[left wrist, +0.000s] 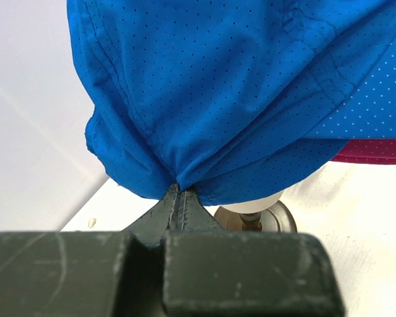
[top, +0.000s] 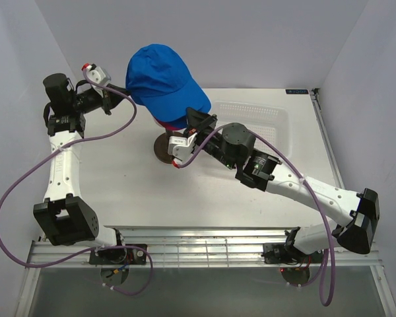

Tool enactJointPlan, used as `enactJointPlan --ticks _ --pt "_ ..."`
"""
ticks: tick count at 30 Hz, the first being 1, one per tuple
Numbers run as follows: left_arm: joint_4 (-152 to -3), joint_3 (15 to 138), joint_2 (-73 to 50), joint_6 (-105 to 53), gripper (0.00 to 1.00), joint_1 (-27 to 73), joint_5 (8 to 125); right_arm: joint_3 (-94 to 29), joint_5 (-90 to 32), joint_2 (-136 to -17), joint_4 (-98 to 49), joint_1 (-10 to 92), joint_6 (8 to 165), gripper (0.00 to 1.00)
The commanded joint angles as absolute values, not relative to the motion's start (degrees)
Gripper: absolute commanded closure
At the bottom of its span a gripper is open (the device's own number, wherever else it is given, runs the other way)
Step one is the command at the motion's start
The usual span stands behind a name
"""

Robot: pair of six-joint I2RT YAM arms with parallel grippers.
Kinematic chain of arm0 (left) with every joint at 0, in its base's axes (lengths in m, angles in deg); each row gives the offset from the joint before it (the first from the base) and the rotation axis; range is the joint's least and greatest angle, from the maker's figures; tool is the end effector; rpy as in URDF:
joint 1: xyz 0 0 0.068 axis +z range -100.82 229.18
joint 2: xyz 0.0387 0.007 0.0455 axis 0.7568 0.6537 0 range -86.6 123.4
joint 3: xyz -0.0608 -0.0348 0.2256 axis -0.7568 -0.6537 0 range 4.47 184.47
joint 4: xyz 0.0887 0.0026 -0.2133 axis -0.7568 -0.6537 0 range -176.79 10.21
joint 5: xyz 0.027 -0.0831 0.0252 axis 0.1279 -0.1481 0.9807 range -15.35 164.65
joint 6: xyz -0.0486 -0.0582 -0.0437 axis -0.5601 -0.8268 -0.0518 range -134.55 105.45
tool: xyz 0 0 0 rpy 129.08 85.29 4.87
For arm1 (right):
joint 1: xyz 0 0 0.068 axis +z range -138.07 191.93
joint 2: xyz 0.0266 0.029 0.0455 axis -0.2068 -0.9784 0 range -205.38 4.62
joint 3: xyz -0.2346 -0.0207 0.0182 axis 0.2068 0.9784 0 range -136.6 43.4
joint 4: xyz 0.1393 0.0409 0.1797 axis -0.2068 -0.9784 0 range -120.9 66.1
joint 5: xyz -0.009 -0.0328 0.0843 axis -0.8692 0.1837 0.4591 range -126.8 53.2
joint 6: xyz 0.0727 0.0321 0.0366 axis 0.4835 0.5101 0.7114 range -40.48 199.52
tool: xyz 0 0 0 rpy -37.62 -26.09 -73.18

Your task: Stack the hats

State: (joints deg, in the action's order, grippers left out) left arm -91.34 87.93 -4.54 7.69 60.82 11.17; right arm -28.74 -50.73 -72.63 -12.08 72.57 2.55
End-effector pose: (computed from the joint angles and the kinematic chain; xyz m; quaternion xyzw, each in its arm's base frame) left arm 0.3142 -0.0061 0.3833 0.3964 0.6182 -0.2269 0.6397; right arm 0.1806 0.2828 0.3922 -0.5823 0.3230 -0.1851 0.7228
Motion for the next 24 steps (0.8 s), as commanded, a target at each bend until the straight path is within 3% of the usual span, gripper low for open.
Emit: enactJointPlan --ticks 1,8,9,10,11,14,17,24 --pt "-93.9 86.0 -4.5 7.9 1.00 60.9 13.0 -26.7 -49.9 -72.8 -20.9 72.0 7.9 0.92" --pt "-93.9 85.5 -5.2 6.7 0.99 60.9 11.5 -24.7 -47.5 -72.4 -21.6 69.9 9.2 0.92" --pt "-93.9 85.9 -5.2 6.5 0.95 60.9 11.4 -24.8 -47.3 -72.3 -21.6 69.8 9.3 0.92" --pt "-93.9 86.2 -5.2 5.7 0.78 60.9 11.4 -24.8 -47.0 -72.2 -21.6 69.7 9.2 0.92" --pt "-93.9 87.0 -5.1 5.1 0.71 60.9 11.4 -25.1 -46.4 -72.2 -21.3 69.7 9.1 0.92" --pt "-93.9 88.2 -5.0 3.3 0.55 61.0 11.7 -25.8 -46.0 -72.5 -20.6 69.8 8.2 0.92" --pt "-95.3 89.0 -5.6 4.4 0.49 61.0 11.5 -26.4 -46.3 -72.6 -20.2 69.7 7.6 0.92" --pt "-106.0 89.8 -7.5 12.8 0.48 63.1 5.5 -23.1 -44.9 -69.7 -21.0 69.1 5.7 0.92"
